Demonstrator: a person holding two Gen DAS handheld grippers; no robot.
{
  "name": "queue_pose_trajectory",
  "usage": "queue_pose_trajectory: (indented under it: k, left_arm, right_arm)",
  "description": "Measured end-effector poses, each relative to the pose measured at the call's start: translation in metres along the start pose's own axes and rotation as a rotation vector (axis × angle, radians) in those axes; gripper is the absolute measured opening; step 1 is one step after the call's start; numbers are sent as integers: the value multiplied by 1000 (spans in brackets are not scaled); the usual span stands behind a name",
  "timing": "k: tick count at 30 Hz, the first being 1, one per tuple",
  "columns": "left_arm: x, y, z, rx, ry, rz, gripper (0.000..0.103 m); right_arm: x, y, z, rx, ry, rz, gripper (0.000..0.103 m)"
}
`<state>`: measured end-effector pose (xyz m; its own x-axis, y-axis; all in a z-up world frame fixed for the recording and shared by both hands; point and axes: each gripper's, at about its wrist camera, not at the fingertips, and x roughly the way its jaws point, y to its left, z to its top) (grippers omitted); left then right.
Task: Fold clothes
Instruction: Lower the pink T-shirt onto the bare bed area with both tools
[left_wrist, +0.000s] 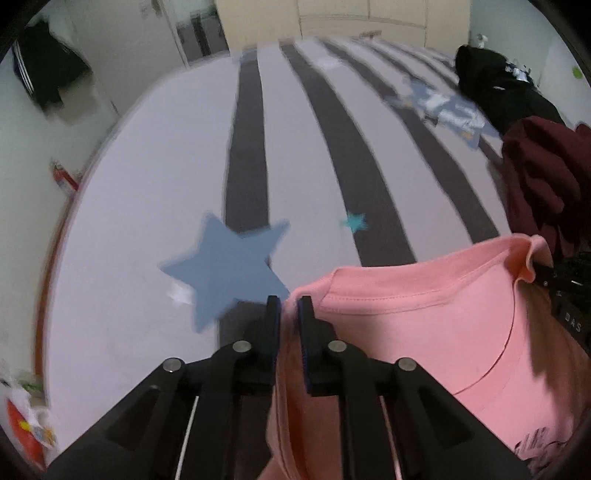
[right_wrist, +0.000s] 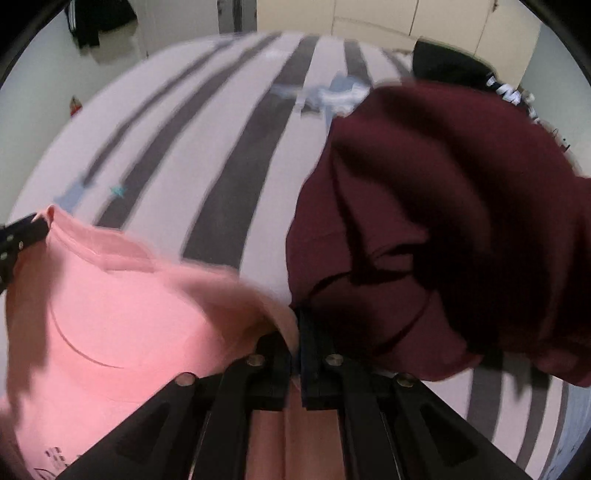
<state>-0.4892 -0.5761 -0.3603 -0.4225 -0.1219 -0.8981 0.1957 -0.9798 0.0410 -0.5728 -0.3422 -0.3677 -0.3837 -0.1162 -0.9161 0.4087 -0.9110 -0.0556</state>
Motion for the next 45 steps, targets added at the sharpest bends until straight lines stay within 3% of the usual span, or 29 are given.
queue_pose_trajectory:
  k: [2,3,4,5,6,7,10,12,14,20,25,28,30,32,34,35,38,41,45]
  left_arm:
    - [-3,15,-3,-58,27,-68,35]
    - [-16,24,-7,-88,0,-103,42]
    - [-29,33,-13,-112,-30,-130,65]
    - [-45,43,-21,-142,-59,-157,88]
    - [-58,51,-28,-160,-80,-175,92]
    - [-70,59,-35,-174,-100,-190,92]
    - [-102,74,-63,-159,-144,-122,92]
    - [-122,77,-91,-133,-166,-71,91]
    - [-141,79,-120,-105,-186,-20,80]
    - [-160,44,-200,2,-101,-9,61]
    - [-146,32,-228,8,-31,12,59]
    - [-130,29,-231,55,-1,35,56]
    - [-120,26,-232,89,19,53,42]
    - [-109,24,-234,123,40,71,13]
    - [-112,32,-227,98,25,69,4]
    - [-114,37,-223,82,15,67,3]
    - [-133,70,-203,8,-56,111,3]
    - [-140,119,-182,-88,-61,165,3]
    - [-135,157,-166,-77,-42,239,3]
  right_arm:
    - [-2,-6,1,-7,4,30,7]
    - [-7,-11,0,-12,4,44,9]
    - [-13,-16,-2,-18,2,59,12]
    - [-21,-22,-9,-16,-6,60,23]
    - [-30,-27,-18,-13,-16,57,31]
    - [-38,-33,-27,-9,-27,54,47]
    - [-64,-49,-54,3,-58,46,48]
    - [-81,-60,-72,11,-79,40,48]
    - [-99,-71,-90,19,-100,34,48]
    - [-129,-70,-160,23,-80,3,48]
    - [-140,-75,-208,57,-36,-61,48]
    - [-148,-78,-230,86,-6,-91,48]
    - [-145,-82,-240,112,19,-97,48]
    - [-142,-84,-249,117,42,-107,48]
    - [-140,-84,-253,119,55,-102,46]
    - [-140,-85,-253,128,57,-85,28]
    - [-142,-86,-250,139,60,-67,14]
    - [-150,-97,-243,141,53,-76,11]
    - [-163,-113,-234,144,42,-87,11]
